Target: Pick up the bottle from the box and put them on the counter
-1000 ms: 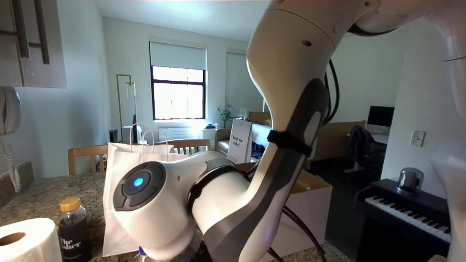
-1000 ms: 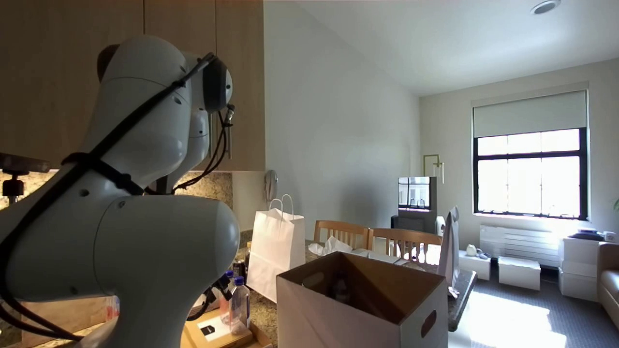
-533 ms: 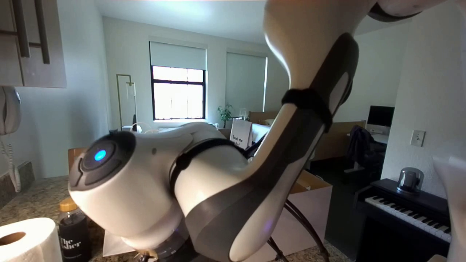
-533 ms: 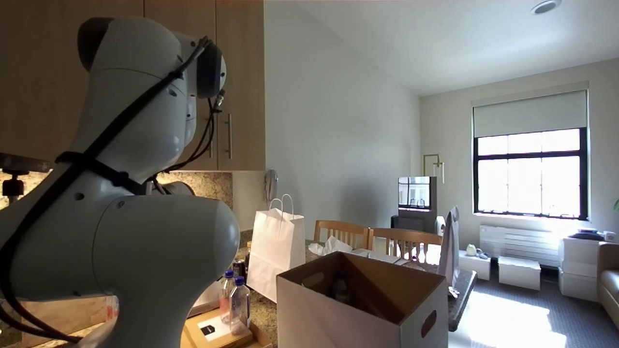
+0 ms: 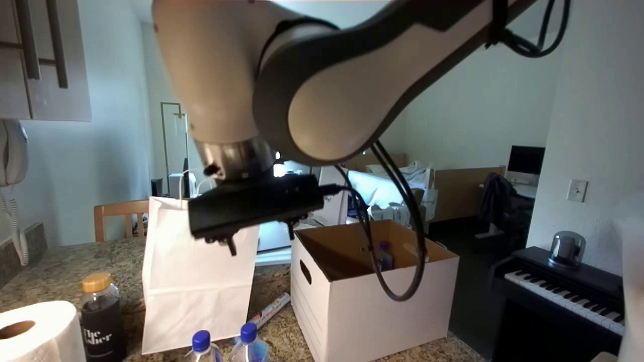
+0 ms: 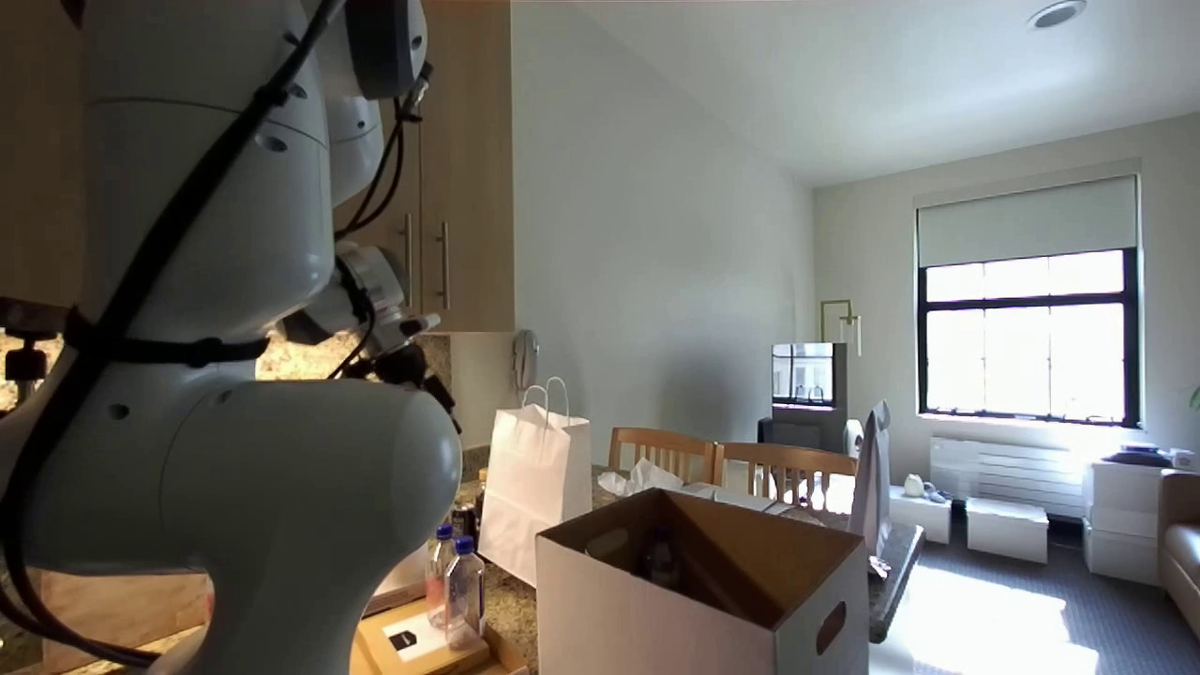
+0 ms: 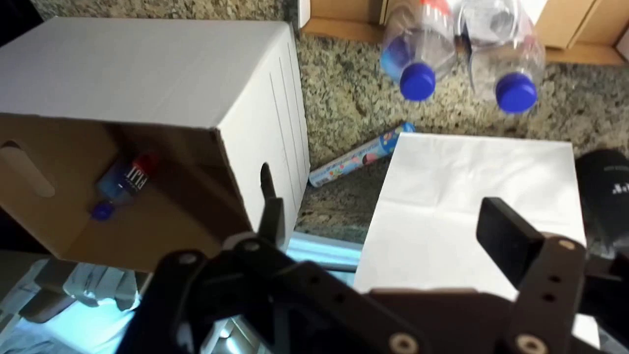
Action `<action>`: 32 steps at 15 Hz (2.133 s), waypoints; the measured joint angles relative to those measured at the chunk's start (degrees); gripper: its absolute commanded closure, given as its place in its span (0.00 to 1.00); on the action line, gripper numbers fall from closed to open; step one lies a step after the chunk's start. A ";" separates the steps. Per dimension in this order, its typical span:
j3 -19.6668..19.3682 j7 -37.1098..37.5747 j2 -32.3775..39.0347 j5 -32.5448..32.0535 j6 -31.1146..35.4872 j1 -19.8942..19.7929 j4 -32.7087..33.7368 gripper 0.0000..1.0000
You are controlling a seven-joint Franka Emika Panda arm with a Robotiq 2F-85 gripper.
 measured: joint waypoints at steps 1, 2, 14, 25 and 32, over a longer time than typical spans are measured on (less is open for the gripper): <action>0.00 -1.54 -2.62 1.36 -0.16 -1.88 0.07 0.00; -0.01 -3.51 -5.23 2.90 -0.41 -3.90 0.09 0.00; -11.27 -39.42 -21.58 19.01 -8.66 -31.67 4.14 0.00; -20.90 -67.26 8.69 18.14 -15.19 -44.27 22.92 0.00; -20.55 -67.48 14.88 16.26 -17.42 -43.16 28.41 0.00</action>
